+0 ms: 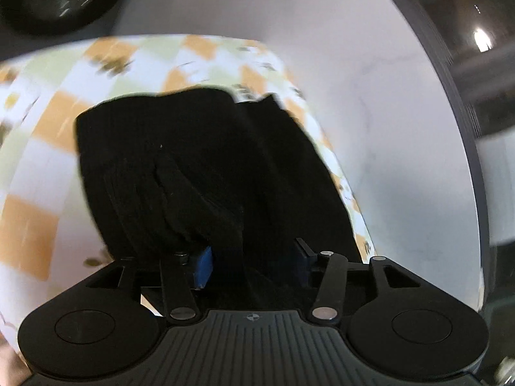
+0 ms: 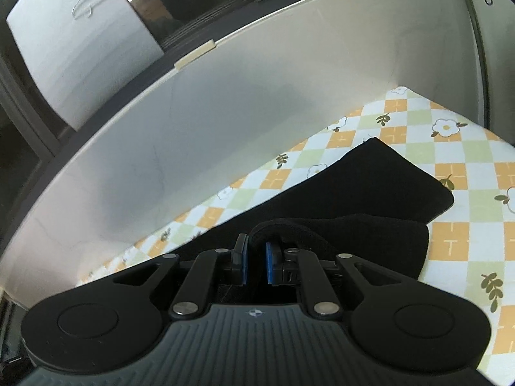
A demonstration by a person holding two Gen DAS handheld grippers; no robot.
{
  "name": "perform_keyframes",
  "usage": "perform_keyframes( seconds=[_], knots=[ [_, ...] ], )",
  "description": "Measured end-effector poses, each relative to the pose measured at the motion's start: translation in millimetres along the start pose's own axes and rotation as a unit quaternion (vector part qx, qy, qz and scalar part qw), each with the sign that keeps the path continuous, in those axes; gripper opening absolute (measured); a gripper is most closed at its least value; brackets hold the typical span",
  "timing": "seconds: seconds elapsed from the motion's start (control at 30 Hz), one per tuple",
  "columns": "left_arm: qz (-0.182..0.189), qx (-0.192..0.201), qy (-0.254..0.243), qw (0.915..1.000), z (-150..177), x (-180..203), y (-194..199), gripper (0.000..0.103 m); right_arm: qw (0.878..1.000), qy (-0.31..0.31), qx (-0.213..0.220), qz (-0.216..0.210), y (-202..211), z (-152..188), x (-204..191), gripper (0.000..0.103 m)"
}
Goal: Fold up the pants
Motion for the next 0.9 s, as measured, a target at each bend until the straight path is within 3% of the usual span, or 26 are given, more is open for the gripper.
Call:
perform_keyframes(
  seconds=[0.1,0.27,0.57,0.77,0.9],
  knots=[
    [0.037,0.039,0.035,0.9980,-4,-31,20,0.059,1.000,0.008,-0.005,0.010,-4,4,2,0.011],
    [0.054,0.092,0.088,0.9904,-9,-66,59,0.064,0.999,0.031,-0.012,0.028,-12,8,0,0.011],
    [0.046,0.104,0.138,0.9839,8,-92,51,0.066,0.999,0.029,-0.020,0.033,-26,5,-7,0.011],
    [0.038,0.113,0.123,0.9852,-1,-93,31,0.066,0.998,0.040,-0.012,0.039,-21,7,-12,0.011],
    [0.038,0.110,0.104,0.9877,-1,-87,24,0.073,0.999,0.010,-0.018,0.044,-17,11,-3,0.011]
  ],
)
Point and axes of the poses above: each gripper's, at about its wrist camera, not at the fingertips, and y roughly against the way its jaws point, x to its right, z to its underside, the point moved 8 cm from there along -y, roughly the way its jaws point, and after that the axes turned 11 degrees about z, right-handed, at the moved point
